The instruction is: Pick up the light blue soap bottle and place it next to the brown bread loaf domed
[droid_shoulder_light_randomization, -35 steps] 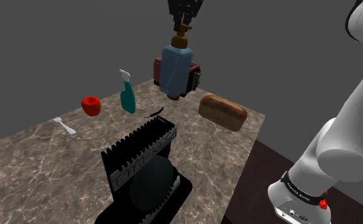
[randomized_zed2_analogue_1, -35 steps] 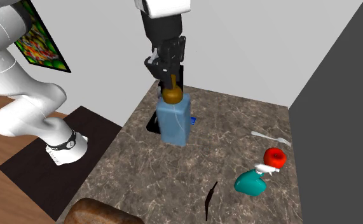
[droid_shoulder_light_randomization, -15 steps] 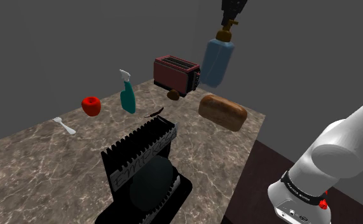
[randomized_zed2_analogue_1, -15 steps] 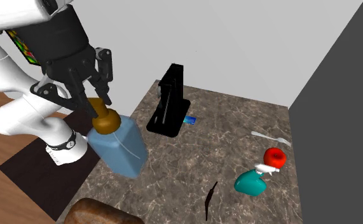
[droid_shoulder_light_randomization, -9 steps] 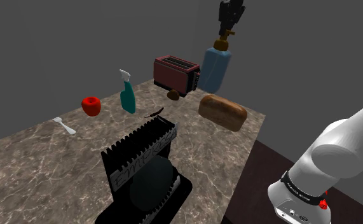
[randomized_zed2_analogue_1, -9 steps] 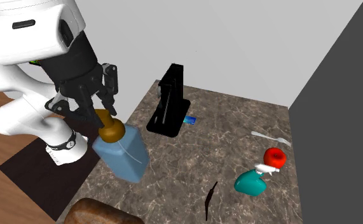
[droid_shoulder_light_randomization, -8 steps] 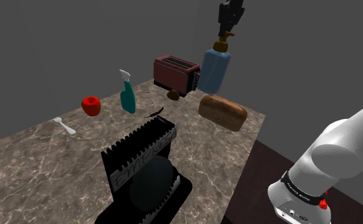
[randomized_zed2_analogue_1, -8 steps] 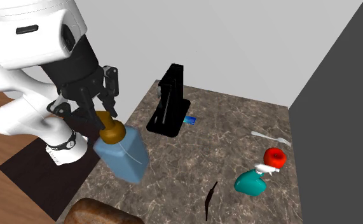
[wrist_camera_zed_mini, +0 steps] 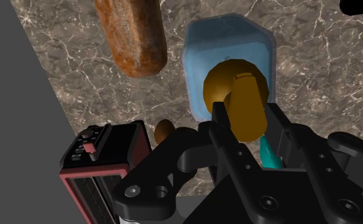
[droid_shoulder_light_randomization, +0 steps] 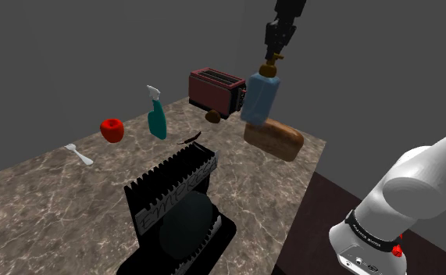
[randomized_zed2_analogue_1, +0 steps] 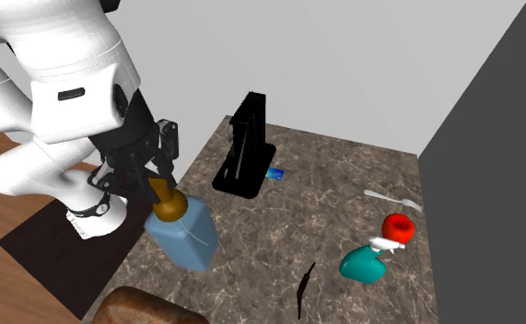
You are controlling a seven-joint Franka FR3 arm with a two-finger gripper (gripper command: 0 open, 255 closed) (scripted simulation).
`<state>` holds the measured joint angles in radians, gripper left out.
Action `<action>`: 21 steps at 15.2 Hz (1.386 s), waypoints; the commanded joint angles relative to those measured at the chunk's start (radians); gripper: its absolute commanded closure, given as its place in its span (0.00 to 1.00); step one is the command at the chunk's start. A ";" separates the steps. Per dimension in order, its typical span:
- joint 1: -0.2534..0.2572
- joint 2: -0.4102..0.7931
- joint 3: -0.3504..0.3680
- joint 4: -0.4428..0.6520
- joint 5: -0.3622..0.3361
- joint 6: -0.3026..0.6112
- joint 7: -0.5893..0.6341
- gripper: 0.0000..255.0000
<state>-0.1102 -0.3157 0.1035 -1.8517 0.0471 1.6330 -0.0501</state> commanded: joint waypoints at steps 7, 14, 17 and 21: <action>0.002 -0.025 0.002 -0.133 0.003 0.109 -0.002 1.00; 0.003 -0.035 0.004 -0.236 0.006 0.203 -0.005 1.00; 0.004 -0.036 0.005 -0.278 0.007 0.243 -0.006 1.00; 0.004 -0.034 0.006 -0.330 0.008 0.297 -0.007 1.00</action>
<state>-0.1049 -0.3504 0.1112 -2.1689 0.0551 1.9157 -0.0540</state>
